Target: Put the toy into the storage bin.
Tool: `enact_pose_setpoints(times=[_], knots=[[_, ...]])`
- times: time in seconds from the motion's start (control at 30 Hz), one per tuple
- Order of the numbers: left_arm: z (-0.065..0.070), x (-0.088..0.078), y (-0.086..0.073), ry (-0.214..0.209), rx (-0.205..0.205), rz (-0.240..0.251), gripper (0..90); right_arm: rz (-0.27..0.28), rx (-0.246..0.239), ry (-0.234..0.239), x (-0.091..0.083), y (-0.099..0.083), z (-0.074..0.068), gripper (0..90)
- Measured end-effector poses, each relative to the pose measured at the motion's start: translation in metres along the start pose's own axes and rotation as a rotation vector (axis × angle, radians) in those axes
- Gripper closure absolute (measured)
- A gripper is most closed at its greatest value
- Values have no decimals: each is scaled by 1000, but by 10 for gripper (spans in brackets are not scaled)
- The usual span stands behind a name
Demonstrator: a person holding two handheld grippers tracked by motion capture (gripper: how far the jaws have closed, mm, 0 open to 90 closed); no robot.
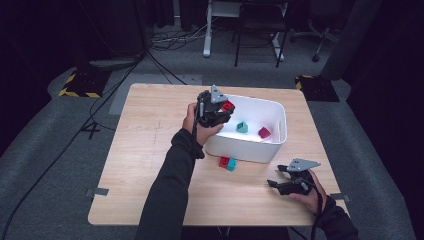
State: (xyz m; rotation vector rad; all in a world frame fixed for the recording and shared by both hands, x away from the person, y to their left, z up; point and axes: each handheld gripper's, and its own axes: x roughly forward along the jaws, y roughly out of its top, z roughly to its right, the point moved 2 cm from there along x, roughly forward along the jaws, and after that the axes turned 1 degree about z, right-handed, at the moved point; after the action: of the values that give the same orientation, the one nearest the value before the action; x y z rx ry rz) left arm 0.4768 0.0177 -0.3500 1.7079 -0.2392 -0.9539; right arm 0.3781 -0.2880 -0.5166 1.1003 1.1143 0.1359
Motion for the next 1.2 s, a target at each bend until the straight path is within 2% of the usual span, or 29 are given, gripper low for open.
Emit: enact_pose_setpoints(times=[0.03, 0.1, 0.3, 0.7, 0.87, 0.93, 1.1, 1.2], knots=[[1, 1, 0, 3, 12, -1, 588, 0, 1, 0, 0, 0, 0, 236], [4, 4, 1, -2, 1, 1, 589, 0, 1, 0, 0, 0, 0, 236], [10, 11, 0, -17, 21, -14, 589, 0, 1, 0, 0, 0, 0, 236], [18, 18, 0, -37, 20, -28, 588, 0, 0, 0, 0, 0, 0, 236], [19, 18, 1, -32, 19, -25, 585, 0, 0, 0, 0, 0, 0, 236], [18, 18, 1, -16, 20, -26, 511, 0, 0, 0, 0, 0, 0, 236], [16, 18, 1, -18, 10, -30, 467, 0, 0, 0, 0, 0, 0, 236], [15, 16, 1, -7, 4, -14, 453, 0, -1, 0, 0, 0, 0, 236]])
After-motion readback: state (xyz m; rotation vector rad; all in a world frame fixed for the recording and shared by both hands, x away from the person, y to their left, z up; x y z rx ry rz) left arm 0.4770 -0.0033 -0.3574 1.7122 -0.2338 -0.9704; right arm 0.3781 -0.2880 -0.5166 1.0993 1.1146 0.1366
